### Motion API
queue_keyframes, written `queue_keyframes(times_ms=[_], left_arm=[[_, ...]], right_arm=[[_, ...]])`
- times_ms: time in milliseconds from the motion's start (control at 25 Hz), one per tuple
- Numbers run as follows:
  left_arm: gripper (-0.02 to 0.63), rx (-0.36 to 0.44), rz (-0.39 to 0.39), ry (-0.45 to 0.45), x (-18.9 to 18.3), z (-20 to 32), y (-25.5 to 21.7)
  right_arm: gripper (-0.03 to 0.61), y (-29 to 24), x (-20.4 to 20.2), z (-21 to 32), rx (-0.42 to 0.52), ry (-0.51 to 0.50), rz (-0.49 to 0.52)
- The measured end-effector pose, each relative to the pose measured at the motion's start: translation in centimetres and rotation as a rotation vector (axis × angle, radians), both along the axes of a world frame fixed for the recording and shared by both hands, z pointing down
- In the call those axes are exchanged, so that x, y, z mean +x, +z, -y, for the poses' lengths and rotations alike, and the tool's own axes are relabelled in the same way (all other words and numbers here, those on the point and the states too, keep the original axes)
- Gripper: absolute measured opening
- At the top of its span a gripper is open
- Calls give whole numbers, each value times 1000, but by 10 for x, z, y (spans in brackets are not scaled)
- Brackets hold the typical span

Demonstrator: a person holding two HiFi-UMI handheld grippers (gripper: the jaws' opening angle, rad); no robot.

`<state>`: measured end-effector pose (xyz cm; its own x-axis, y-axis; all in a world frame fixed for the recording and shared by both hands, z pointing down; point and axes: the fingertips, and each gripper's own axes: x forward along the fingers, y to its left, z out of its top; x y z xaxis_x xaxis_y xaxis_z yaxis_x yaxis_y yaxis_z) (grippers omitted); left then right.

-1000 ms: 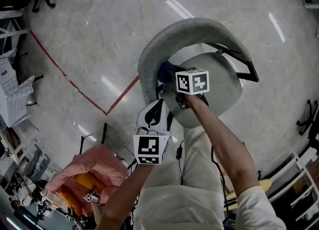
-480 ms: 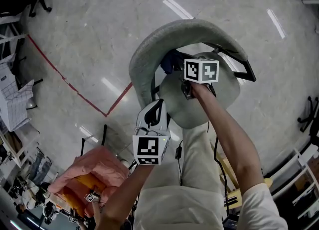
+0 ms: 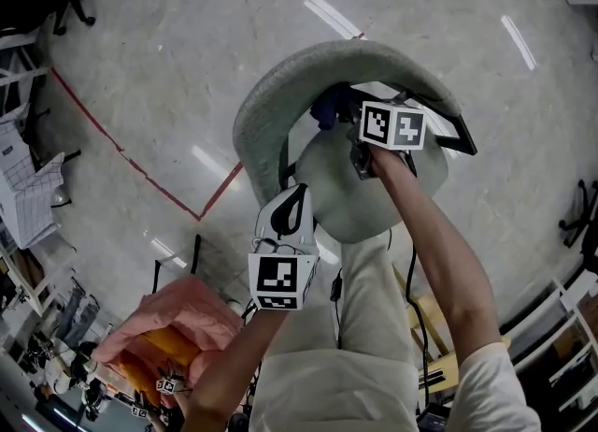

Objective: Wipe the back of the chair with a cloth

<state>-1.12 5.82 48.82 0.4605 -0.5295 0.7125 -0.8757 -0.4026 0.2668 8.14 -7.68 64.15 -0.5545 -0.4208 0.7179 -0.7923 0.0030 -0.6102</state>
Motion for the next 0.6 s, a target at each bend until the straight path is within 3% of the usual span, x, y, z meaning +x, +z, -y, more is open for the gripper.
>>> queue_keyframes(times_ms=[360,600], left_arm=[[2,6,8,12,6,8,3],[2,15,10,23,19,12,-3]], right_arm=[[77,1,35,9,17,103,-32],[76,-1,81,11,3,263,-46]])
